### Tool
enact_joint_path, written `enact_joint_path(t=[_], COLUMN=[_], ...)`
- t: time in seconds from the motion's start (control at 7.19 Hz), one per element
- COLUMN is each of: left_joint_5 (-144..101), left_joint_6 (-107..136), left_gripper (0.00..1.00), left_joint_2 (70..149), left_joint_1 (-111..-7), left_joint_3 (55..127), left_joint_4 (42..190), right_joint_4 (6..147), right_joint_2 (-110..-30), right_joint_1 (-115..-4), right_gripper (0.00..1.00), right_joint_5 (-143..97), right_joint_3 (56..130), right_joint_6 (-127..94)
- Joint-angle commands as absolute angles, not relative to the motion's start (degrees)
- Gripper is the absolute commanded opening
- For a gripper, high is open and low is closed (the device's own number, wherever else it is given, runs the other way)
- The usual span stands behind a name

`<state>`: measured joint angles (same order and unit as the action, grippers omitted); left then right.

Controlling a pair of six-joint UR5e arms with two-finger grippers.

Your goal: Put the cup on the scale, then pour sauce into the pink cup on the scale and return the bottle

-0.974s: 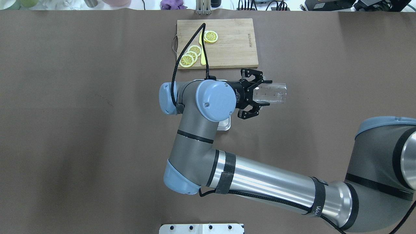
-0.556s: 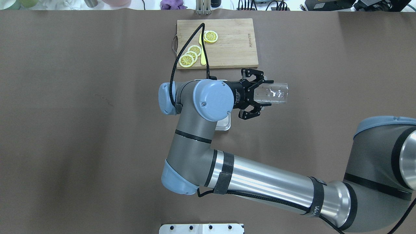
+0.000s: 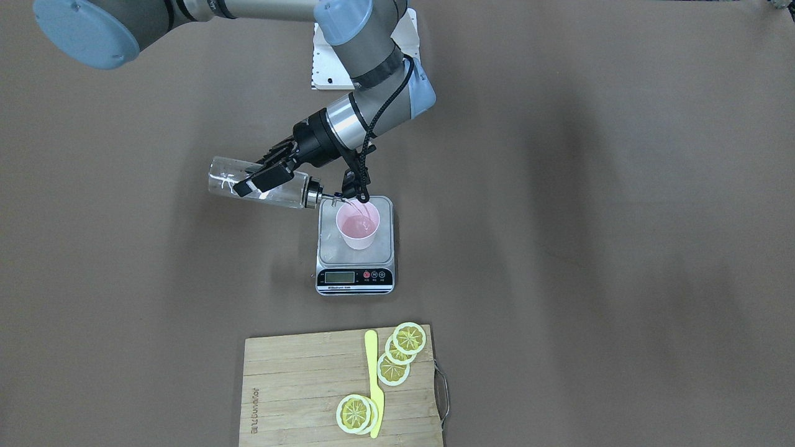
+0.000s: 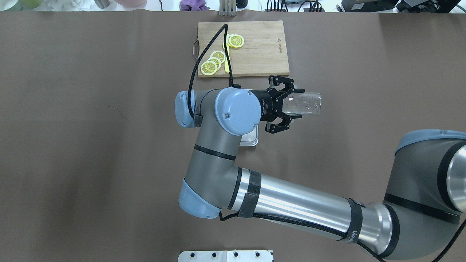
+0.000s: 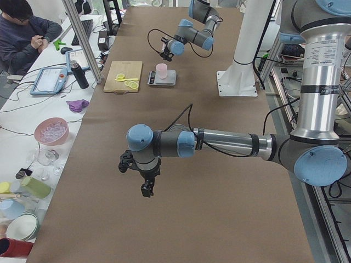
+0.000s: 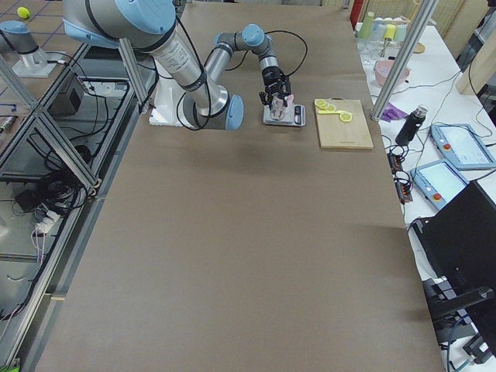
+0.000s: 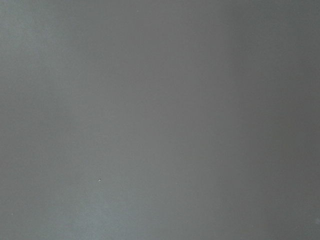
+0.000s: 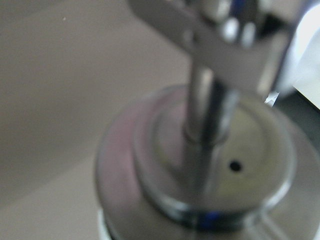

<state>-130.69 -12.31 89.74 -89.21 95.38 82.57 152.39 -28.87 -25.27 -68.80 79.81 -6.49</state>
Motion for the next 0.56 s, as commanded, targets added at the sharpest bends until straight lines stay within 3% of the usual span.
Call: enact_joint_path(t=[0.0, 0.42], left_joint_5=[-130.7, -130.7], left_joint_6=[-12.3, -12.3], left_gripper=[0.98, 0.98], left_joint_2=[89.7, 89.7], left_joint_1=[-89.2, -89.3], left_joint_3=[95.5, 95.7], left_joint_4=[82.6, 82.6], right_joint_4=[149.2, 141.5], right_joint_2=[-29.1, -30.1], right_joint_1=[-25.4, -25.9], right_gripper=[0.0, 0.0], right_joint_5=[-68.8, -68.9], right_joint_3=[80.2, 80.4], right_joint_6=[-6.5, -6.5])
